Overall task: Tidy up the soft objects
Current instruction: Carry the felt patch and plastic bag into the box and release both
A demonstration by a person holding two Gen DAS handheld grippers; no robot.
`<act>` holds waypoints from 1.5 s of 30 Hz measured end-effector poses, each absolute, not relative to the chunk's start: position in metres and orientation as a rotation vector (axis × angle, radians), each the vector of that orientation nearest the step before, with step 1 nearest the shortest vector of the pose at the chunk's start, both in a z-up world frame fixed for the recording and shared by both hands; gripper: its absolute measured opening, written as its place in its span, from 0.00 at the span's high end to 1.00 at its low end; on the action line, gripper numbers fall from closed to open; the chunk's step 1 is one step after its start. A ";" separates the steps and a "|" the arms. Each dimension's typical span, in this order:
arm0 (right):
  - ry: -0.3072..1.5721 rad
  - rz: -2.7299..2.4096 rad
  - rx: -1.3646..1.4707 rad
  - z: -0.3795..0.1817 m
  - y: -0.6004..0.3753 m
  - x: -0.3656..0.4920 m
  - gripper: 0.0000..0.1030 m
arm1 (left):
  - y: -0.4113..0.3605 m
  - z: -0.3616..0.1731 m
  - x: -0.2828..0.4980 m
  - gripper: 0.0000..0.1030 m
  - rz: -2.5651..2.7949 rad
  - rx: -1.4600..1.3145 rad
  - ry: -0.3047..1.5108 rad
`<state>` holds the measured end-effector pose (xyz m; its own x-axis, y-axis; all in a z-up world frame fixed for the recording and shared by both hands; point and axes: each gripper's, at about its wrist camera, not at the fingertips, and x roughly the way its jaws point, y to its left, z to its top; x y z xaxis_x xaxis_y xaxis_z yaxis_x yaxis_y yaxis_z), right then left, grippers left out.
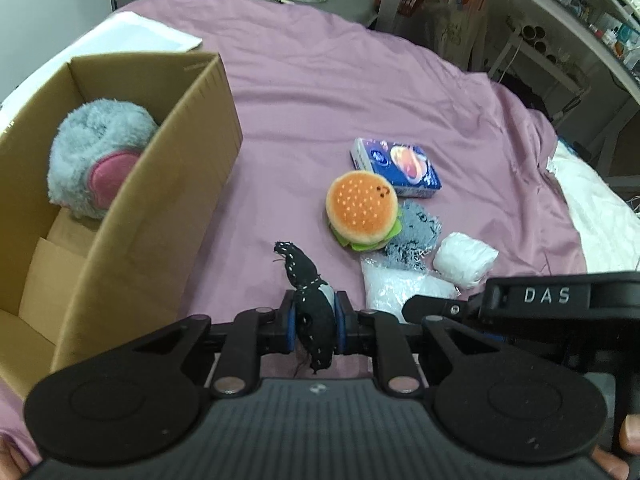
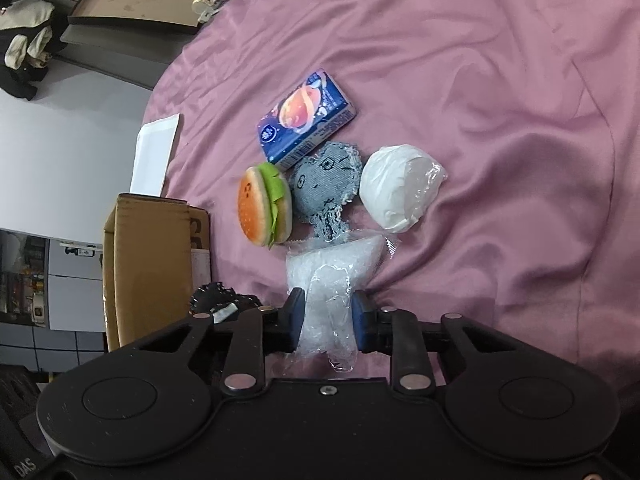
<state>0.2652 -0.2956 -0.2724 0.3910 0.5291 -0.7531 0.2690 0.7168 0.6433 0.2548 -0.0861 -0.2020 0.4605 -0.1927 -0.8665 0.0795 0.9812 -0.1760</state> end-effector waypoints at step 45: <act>0.895 0.137 0.592 -0.132 -0.213 0.254 0.77 | 0.037 -0.115 0.256 0.83 -0.173 -0.173 0.847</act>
<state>0.2544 -0.2132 -0.1321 0.6282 0.3520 -0.6939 0.1280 0.8329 0.5384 0.2560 0.0368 -0.1155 0.6496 -0.2201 -0.7277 0.0831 0.9720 -0.2198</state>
